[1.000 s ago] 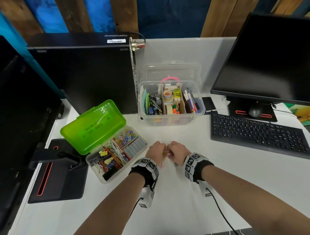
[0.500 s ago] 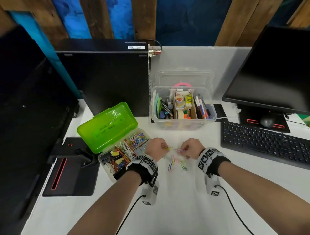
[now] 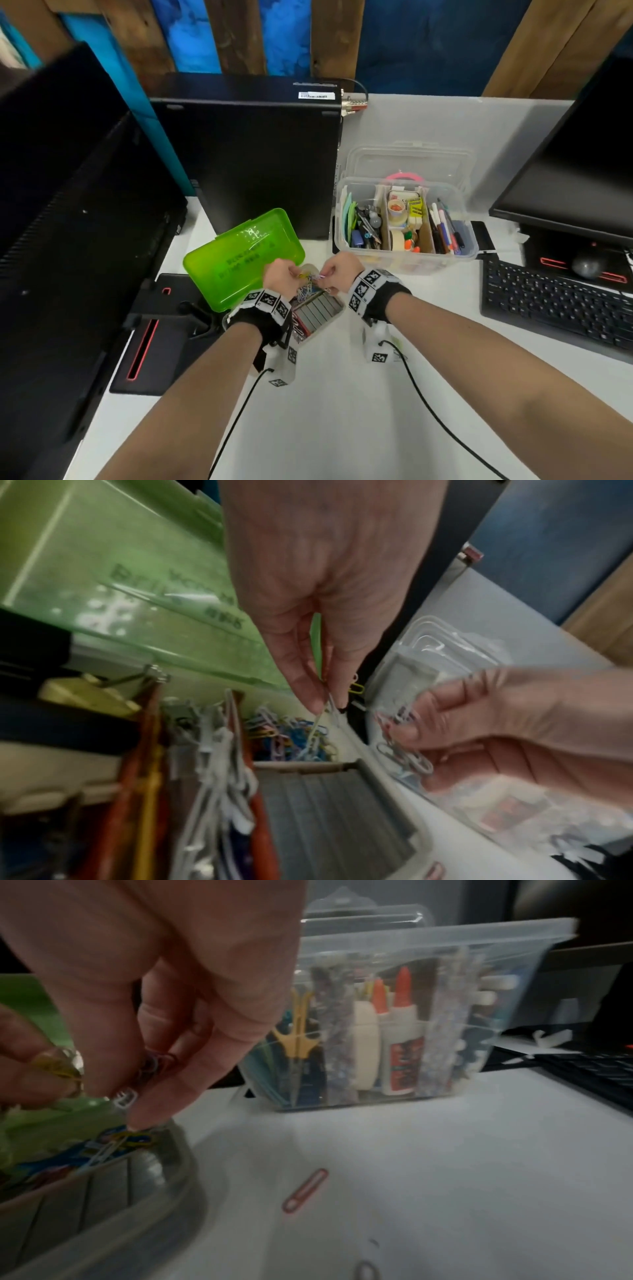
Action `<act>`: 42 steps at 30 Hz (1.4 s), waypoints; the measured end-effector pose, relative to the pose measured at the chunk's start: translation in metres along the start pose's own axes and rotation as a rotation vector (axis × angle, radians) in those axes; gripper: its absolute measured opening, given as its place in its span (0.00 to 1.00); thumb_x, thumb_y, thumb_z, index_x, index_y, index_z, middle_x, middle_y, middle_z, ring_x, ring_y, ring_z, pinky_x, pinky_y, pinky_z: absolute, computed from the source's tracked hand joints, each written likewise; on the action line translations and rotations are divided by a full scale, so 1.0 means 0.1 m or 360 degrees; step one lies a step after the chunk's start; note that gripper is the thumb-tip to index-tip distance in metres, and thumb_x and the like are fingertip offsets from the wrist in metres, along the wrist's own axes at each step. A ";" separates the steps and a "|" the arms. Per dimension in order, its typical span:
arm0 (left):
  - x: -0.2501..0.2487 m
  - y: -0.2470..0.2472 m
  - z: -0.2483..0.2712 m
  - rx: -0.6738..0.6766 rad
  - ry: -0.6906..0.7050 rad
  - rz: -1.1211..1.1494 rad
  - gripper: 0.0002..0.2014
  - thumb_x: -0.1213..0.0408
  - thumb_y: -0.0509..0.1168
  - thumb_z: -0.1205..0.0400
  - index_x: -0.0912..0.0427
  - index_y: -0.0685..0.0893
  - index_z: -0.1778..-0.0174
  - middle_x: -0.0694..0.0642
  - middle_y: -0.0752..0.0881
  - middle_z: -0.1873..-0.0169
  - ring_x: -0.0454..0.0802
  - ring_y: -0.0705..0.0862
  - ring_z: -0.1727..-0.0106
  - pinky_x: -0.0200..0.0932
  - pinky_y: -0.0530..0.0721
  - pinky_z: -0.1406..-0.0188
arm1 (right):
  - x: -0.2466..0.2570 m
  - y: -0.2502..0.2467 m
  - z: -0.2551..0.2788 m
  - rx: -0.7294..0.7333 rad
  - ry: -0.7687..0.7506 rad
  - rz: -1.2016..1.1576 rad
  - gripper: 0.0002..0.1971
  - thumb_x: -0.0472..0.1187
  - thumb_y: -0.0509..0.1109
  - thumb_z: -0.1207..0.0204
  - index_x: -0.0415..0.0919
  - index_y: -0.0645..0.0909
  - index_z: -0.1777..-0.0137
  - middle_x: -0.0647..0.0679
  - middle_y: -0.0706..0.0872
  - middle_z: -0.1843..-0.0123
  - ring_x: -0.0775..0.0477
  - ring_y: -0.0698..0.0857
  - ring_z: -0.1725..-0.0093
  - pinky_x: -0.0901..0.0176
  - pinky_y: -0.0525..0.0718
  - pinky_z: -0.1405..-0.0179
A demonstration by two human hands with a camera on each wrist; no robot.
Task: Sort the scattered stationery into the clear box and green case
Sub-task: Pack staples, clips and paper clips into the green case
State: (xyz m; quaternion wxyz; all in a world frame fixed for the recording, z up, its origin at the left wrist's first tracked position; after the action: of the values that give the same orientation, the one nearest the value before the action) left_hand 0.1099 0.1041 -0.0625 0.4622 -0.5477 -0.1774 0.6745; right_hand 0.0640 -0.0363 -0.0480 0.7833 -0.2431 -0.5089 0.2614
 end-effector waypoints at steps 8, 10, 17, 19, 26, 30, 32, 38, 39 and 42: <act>0.03 0.04 0.01 0.0007 -0.0073 0.0087 0.04 0.65 0.75 0.25 0.61 0.88 0.58 0.56 0.87 0.65 0.53 0.87 0.63 0.46 0.88 0.58 | 0.13 0.14 -0.13 -0.0105 -0.0030 0.0288 0.08 0.36 0.76 0.29 0.33 0.90 0.52 0.39 0.90 0.53 0.41 0.86 0.52 0.58 0.82 0.54; 0.02 0.04 0.00 0.0035 -0.0092 0.0044 0.03 0.68 0.73 0.24 0.62 0.89 0.56 0.57 0.88 0.60 0.52 0.86 0.58 0.44 0.87 0.54 | 0.14 0.14 -0.13 -0.0047 -0.0057 0.0383 0.10 0.34 0.74 0.28 0.36 0.89 0.48 0.40 0.90 0.49 0.41 0.86 0.48 0.56 0.84 0.47; -0.04 0.03 0.05 0.0062 -0.0019 -0.0382 0.13 0.73 0.62 0.18 0.58 0.88 0.44 0.54 0.86 0.45 0.50 0.81 0.55 0.35 0.78 0.57 | 0.12 0.12 -0.03 -0.0069 -0.0207 0.0423 0.15 0.28 0.64 0.24 0.39 0.89 0.46 0.43 0.90 0.46 0.43 0.85 0.44 0.58 0.81 0.42; -0.07 0.01 0.10 0.0048 0.0028 -0.0495 0.11 0.71 0.63 0.18 0.57 0.88 0.45 0.55 0.81 0.44 0.53 0.81 0.51 0.38 0.79 0.54 | 0.06 0.09 0.05 -0.0116 -0.0249 0.0288 0.13 0.29 0.64 0.22 0.39 0.90 0.48 0.44 0.90 0.47 0.45 0.85 0.46 0.58 0.81 0.42; -0.44 0.28 0.43 -0.0077 0.0710 -0.0594 0.08 0.65 0.58 0.17 0.59 0.81 0.50 0.55 0.79 0.51 0.55 0.82 0.51 0.51 0.84 0.53 | -0.76 -0.25 0.56 -0.0099 0.0032 -0.0024 0.11 0.29 0.64 0.22 0.43 0.85 0.50 0.52 0.84 0.57 0.50 0.83 0.58 0.59 0.82 0.55; -0.64 0.72 0.59 0.0429 0.0827 -0.0583 0.09 0.60 0.61 0.17 0.58 0.80 0.45 0.56 0.80 0.45 0.59 0.82 0.44 0.50 0.79 0.46 | -1.36 -0.39 0.88 -0.0274 0.0361 -0.0003 0.13 0.32 0.68 0.27 0.54 0.77 0.62 0.56 0.78 0.62 0.46 0.82 0.57 0.66 0.77 0.67; -0.67 0.91 0.67 0.0568 0.0766 -0.0728 0.16 0.52 0.63 0.18 0.61 0.79 0.43 0.59 0.80 0.44 0.60 0.81 0.41 0.50 0.78 0.46 | -1.51 -0.41 1.04 -0.0256 0.0435 0.0058 0.13 0.39 0.75 0.30 0.54 0.73 0.64 0.55 0.77 0.63 0.47 0.81 0.57 0.64 0.76 0.66; -0.55 1.21 0.83 0.0689 0.0523 -0.0769 0.32 0.55 0.76 0.28 0.61 0.68 0.35 0.61 0.74 0.39 0.61 0.78 0.38 0.49 0.77 0.48 | -1.52 -0.11 1.31 0.0085 0.0482 0.0226 0.34 0.49 0.82 0.39 0.49 0.68 0.36 0.48 0.72 0.43 0.46 0.79 0.45 0.53 0.77 0.42; -0.55 1.23 0.82 0.0698 0.0519 -0.0737 0.31 0.59 0.76 0.28 0.61 0.68 0.35 0.61 0.74 0.39 0.61 0.78 0.38 0.50 0.77 0.48 | -1.47 -0.06 1.31 0.0093 0.0441 0.0274 0.36 0.47 0.81 0.39 0.48 0.67 0.34 0.49 0.70 0.42 0.46 0.79 0.45 0.54 0.77 0.42; -0.57 1.21 0.75 0.0651 0.0566 -0.0697 0.20 0.71 0.69 0.24 0.62 0.72 0.39 0.61 0.76 0.40 0.61 0.78 0.39 0.50 0.78 0.45 | -1.39 0.01 1.22 0.0007 0.0321 0.0309 0.28 0.41 0.78 0.35 0.45 0.70 0.38 0.49 0.71 0.46 0.47 0.78 0.52 0.60 0.74 0.52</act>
State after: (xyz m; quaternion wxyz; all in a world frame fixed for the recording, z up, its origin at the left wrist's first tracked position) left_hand -0.0115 0.0160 -0.0946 0.7198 -0.5017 -0.0685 0.4749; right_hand -0.0965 -0.1128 -0.0975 0.8021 -0.3145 -0.4011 0.3112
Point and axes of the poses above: each hand's wrist, its own z-axis away from the middle knuckle, its own y-axis out of the palm, x = y × z, the point moved 1 cm from there along -z, towards the middle knuckle
